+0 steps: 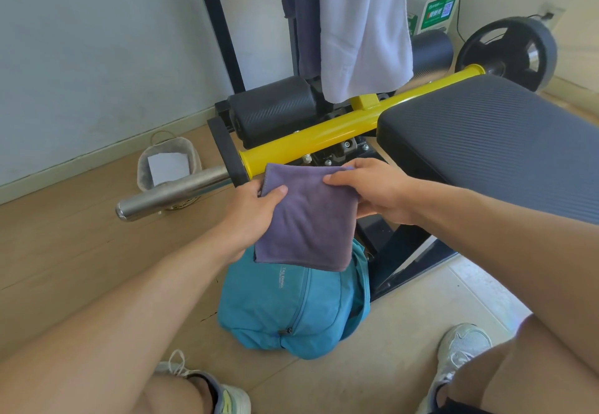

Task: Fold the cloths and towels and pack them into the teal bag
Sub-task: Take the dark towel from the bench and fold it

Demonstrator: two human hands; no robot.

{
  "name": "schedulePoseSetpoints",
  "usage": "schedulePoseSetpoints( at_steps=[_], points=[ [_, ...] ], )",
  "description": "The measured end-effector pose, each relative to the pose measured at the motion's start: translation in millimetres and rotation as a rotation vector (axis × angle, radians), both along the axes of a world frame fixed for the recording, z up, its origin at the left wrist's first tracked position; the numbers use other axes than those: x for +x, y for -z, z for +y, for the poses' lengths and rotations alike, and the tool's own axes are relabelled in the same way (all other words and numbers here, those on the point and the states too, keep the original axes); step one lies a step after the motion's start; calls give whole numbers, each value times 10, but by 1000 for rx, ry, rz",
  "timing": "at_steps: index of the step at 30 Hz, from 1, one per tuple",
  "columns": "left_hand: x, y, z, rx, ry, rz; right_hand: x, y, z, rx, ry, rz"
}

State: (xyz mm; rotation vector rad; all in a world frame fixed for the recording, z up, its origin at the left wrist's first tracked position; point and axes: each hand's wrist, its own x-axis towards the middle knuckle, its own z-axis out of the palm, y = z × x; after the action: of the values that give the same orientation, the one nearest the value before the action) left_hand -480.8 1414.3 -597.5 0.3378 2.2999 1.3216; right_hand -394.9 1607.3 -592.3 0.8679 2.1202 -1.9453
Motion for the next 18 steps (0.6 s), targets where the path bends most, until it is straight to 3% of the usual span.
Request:
schedulePoseSetpoints(
  at_steps=[7, 13, 18],
  points=[
    [25, 64, 5, -51, -44, 93, -5, 133, -185, -255, 22, -101],
    [81, 59, 17, -142, -6, 104, -30, 94, -361, -21, 50, -179],
    [203, 113, 57, -218, 170, 100, 2, 55, -468, -15, 48, -194]
  ],
)
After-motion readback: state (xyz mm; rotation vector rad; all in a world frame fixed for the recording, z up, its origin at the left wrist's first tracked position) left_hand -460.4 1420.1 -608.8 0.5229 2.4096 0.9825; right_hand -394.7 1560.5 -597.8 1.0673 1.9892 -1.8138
